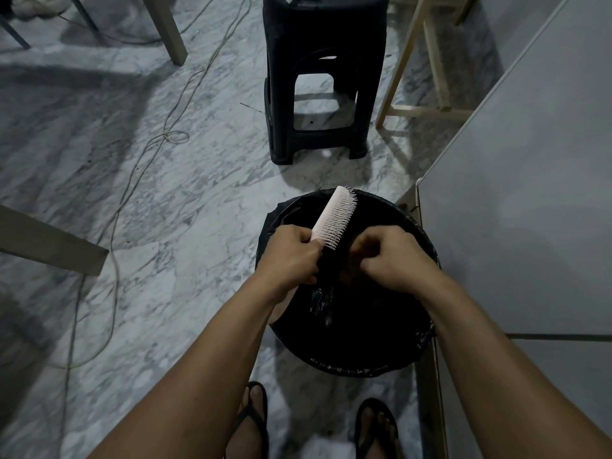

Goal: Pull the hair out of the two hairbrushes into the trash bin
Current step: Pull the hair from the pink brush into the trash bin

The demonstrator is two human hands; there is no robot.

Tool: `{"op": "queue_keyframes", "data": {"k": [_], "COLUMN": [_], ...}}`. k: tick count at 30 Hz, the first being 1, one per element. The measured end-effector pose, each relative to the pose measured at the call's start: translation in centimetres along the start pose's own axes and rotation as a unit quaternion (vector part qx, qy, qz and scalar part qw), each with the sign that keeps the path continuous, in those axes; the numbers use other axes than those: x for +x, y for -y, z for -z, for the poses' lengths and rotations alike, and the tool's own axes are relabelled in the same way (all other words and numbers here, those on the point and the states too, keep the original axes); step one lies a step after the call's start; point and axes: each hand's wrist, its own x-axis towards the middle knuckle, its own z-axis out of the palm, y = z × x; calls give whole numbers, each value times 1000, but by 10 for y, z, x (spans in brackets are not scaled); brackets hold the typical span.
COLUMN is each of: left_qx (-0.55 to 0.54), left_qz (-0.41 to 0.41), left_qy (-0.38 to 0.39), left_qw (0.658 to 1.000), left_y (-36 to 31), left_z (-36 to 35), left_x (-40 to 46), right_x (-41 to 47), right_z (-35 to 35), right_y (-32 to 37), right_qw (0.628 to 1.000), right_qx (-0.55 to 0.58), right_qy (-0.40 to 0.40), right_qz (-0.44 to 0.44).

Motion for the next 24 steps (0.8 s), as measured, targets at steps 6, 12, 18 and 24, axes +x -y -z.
{"op": "queue_keyframes", "data": {"k": [6,12,18,24], "left_qx": [-7,-11,-29,-51], "left_qz": [-22,-43,-33,-55], "left_qy": [10,26,-19,-3], "left_qw": [1000,999,999,997], "left_y": [1,-1,-1,-3], "left_z": [-3,-5,-3,-5], "left_x": [-2,-3,0,-3], "right_x": [2,2,3,3], "right_z": [-13,-12,-7,-9], "right_y": [6,4,-3,0], "right_qw": [962,971,987,973], "right_qx": [273,237,158,225], "right_qy": [-7,-25,27,58], "right_qz": [-26,-18,-18,-15]}}
